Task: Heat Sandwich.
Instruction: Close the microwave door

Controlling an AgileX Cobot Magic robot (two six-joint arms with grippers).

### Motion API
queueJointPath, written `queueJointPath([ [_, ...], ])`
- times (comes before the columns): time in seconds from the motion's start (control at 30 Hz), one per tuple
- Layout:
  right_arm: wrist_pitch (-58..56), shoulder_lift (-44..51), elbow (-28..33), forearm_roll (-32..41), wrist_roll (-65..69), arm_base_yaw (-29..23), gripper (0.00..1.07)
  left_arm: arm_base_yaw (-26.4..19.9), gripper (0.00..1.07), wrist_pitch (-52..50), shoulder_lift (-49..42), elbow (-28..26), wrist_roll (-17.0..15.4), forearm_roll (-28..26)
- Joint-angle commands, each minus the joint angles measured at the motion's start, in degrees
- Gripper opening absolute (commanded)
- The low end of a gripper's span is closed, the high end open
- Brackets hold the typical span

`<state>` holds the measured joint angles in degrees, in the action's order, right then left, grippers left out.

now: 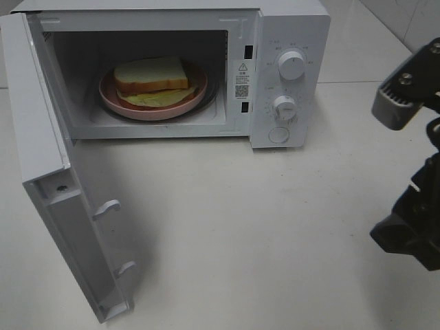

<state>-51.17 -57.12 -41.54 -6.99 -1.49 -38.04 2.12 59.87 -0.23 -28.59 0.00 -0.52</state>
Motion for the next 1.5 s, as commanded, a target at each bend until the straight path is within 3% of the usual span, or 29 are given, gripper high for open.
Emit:
queueJointPath([
  [0.03, -4.98, 3.21, 0.17, 0.23, 2.35, -0.11, 0.76, -0.11, 1.01, -0.40, -1.66, 0.17, -0.29, -0.17],
  [0.23, -11.63, 8.54, 0.17, 0.23, 3.90, -0.11, 0.76, -0.11, 1.01, -0.40, -1.66, 0.17, -0.29, -0.17],
  [0.47, -16.33, 22.06, 0.17, 0.17, 3.90, 0.74, 0.76, -0.11, 1.01, -0.40, -1.66, 0.17, -0.29, -0.17],
  [0.63, -17.07, 31.97, 0.17, 0.00, 3.90, 7.45, 0.76, -0.11, 1.01, -0.40, -1.66, 0.17, -0.29, -0.17],
  [0.83, -17.19, 37.59, 0.17, 0.00, 3.90, 13.52, 0.76, -0.11, 1.01, -0.40, -1.66, 0.17, -0.29, -0.17],
  [0.97, -16.73, 42.23, 0.74, 0.00, 4.35, 20.45, 0.76, -0.11, 1.01, -0.40, -1.66, 0.17, -0.29, -0.17],
  [1.3, -15.24, 50.65, 8.88, 0.29, 6.82, 29.05, 0.76, -0.11, 1.01, -0.40, -1.66, 0.17, -0.29, -0.17],
  [1.5, -13.29, 53.97, 10.26, 0.52, 6.99, 31.40, 0.76, -0.11, 1.01, -0.40, -1.66, 0.17, -0.29, -0.17],
])
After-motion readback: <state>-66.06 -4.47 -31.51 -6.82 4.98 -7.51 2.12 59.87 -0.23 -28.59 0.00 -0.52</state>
